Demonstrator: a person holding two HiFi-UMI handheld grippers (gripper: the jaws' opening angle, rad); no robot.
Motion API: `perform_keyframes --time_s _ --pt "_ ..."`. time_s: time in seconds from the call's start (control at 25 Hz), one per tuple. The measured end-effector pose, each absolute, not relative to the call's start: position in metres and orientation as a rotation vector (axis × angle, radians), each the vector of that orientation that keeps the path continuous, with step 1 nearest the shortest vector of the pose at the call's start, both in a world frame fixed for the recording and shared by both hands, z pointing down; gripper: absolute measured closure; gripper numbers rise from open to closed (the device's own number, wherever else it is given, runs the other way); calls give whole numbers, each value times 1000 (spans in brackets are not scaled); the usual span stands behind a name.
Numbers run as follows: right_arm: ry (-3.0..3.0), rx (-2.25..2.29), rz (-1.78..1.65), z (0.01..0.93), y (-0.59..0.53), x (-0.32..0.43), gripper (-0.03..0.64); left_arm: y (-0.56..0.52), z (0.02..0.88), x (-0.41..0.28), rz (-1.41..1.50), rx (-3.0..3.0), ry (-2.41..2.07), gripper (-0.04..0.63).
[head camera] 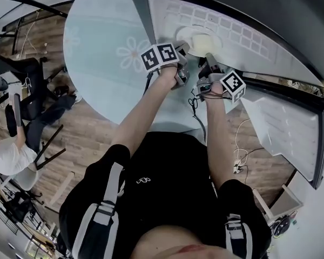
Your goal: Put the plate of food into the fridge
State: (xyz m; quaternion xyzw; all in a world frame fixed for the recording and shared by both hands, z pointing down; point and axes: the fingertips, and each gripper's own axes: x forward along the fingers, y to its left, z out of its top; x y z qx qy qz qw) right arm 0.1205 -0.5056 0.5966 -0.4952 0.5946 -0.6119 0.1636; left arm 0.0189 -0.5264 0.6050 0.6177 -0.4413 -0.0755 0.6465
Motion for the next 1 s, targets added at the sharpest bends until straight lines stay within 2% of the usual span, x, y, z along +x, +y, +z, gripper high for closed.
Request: perform_keyframes --time_s 0.24,0.36,0.4,0.48,0.72,0.8,0.96,1.0 --pt "1805 -1546 -1666 595 -514 123 557 -535 604 17 -64 1447 -1016 535" --pt "1865 -1762 -1533 590 -503 146 474 -519 609 12 13 1468 -1044 511" --pt "1870 -1782 -1521 588 -498 151 472 -513 611 8 22 1461 -1062 505" --pt "1846 -1750 -1525 584 -484 155 472 -501 610 -4 -12 1421 -1093 500" --pt "1676 -1679 -1503 570 -432 158 491 -464 586 -27 -249 1300 -1071 551" --pt "1653 -1638 -1488 562 -421 154 514 -457 578 -28 -262 1318 -1073 566" --pt "1667 -1555 -1437 535 -413 146 517 -447 553 -32 -301 1375 -1057 568" --pt "1677 -1534 -1419 526 -413 144 548 -444 541 -33 -334 1402 -1046 571"
